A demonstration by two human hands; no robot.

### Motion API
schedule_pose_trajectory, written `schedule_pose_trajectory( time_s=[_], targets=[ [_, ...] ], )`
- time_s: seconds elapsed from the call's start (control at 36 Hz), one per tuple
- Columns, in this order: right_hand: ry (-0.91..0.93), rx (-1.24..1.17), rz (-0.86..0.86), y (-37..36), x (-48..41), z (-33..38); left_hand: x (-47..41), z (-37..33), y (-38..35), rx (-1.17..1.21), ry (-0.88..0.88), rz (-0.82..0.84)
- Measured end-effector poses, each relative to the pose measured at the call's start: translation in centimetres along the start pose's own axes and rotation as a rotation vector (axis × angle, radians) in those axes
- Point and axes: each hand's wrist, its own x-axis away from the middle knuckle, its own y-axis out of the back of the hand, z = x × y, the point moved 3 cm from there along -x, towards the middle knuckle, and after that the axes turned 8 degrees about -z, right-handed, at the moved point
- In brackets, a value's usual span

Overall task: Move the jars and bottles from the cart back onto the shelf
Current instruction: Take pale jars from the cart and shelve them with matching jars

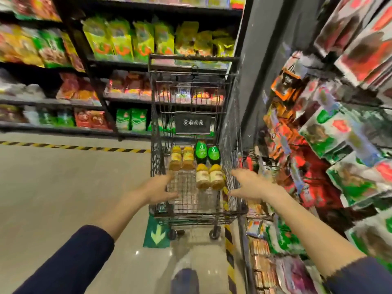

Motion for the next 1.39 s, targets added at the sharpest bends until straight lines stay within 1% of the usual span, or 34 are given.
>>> schedule_pose_trajectory(
  time_s=[0.06,0.19,0.33,0.44,0.61,0.64,0.78,0.89,1.0,1.06,1.14,1.28,1.39],
  targets=[
    [-0.011,-0.022,0.018,-0.5,-2.5,-0.7,-2.6,0.3,-0.8,0.008,0.019,0.039],
    [-0.052,-0.157,0.045,-1.6,-8.9,-2.6,-10.1,1.3,-3.0,0.121,0.005,0.137],
    [-0.104,-0.24,0.097,-2.7,-15.1,-4.5,-17.9,3.1,-6.1,0.13,0.092,0.244],
    [-0.16,-0.251,0.149,-4.3,-19.3,-6.0,-22.8,3.6,-8.5,0.129,0.14,0.314],
    [-0.198,-0.408,0.14,-7.5,-24.6,-8.6,-28.6,4.6,-13.4,0.119,0.247,0.422],
    [-0.209,-0.421,0.138,-7.9,-25.2,-8.9,-29.2,4.6,-14.1,0.152,0.272,0.414],
    [-0.238,-0.531,0.149,-10.2,-27.3,-9.8,-31.1,5.3,-19.5,0.417,0.538,0.533],
    [-0.28,-0.514,0.118,-11.5,-27.9,-10.6,-32.7,3.7,-21.5,0.51,0.598,0.491],
    [-0.293,-0.491,0.122,-13.3,-28.2,-11.1,-33.5,3.4,-24.1,0.655,0.715,0.451],
    [-0.312,-0.506,0.13,-13.8,-28.3,-11.5,-33.7,4.4,-26.8,0.694,0.726,0.429],
    [-0.303,-0.504,0.116,-14.1,-28.2,-11.6,-34.2,5.3,-29.0,0.717,0.73,0.41],
    [-0.302,-0.525,0.099,-14.6,-28.0,-11.8,-34.4,4.0,-26.6,0.827,0.742,0.382],
    [-0.304,-0.532,0.099,-15.3,-28.1,-12.1,-34.5,3.9,-26.0,0.92,0.716,0.409]
  ],
)
